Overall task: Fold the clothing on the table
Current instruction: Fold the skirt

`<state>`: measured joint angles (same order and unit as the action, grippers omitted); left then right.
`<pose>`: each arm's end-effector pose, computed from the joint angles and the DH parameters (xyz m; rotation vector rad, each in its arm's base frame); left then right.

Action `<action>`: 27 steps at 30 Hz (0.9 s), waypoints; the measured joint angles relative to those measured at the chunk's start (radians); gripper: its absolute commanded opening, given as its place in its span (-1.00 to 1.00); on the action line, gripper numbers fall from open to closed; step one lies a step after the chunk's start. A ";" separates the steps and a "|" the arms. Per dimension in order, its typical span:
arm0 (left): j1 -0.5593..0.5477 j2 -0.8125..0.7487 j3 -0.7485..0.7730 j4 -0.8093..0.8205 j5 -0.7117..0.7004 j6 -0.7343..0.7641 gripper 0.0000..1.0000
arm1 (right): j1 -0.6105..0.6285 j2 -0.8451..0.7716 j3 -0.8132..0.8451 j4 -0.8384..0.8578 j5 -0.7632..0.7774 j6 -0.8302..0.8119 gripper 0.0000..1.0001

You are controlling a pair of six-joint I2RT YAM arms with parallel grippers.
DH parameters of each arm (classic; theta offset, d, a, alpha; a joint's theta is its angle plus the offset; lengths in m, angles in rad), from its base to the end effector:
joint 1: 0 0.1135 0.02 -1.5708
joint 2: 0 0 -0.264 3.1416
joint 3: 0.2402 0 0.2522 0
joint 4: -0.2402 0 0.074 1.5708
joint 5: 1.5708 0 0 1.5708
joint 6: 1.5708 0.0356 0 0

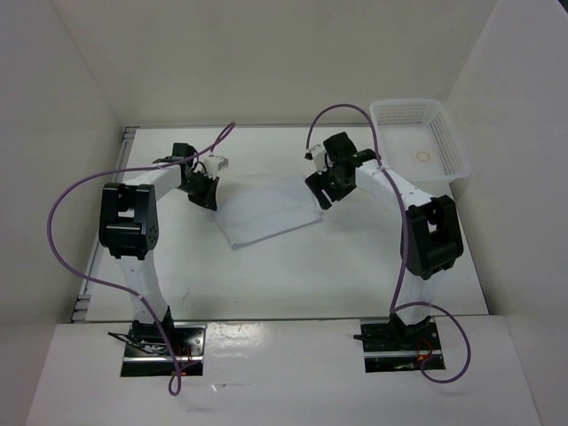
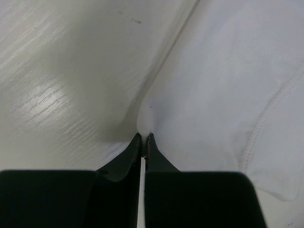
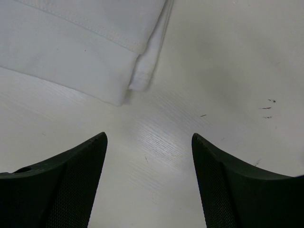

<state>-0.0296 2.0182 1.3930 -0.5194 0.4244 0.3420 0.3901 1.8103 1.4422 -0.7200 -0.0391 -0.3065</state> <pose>0.4113 -0.0268 0.1599 0.6041 2.5524 -0.4694 0.3543 0.1472 0.2407 -0.9198 2.4958 0.0793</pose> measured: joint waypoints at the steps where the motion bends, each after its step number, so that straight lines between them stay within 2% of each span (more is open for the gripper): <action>1: 0.000 0.000 0.000 0.001 0.000 0.000 -1.00 | -0.004 0.001 0.000 0.000 -0.016 0.000 0.53; 4: 0.000 0.000 -0.005 0.007 0.000 -0.001 -1.00 | -0.042 0.027 0.037 -0.015 -0.129 0.002 0.53; 7: 0.001 -0.002 -0.007 0.010 -0.001 -0.003 -1.00 | -0.121 0.096 0.132 -0.032 -0.293 0.003 0.41; 11: 0.001 -0.011 -0.019 0.021 -0.002 -0.005 -1.00 | -0.203 0.202 0.230 -0.037 -0.437 0.000 0.41; 18: 0.000 -0.029 -0.043 0.037 -0.018 -0.007 -1.00 | -0.196 0.292 0.245 -0.051 -0.551 -0.002 0.41; 27: 0.000 -0.033 -0.050 0.042 -0.020 -0.009 -1.00 | -0.193 0.373 0.301 -0.049 -0.597 -0.002 0.39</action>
<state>-0.0292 1.9854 1.3434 -0.4770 0.4046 0.3328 0.1967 2.1838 1.7428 -0.7692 -0.6357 -0.3080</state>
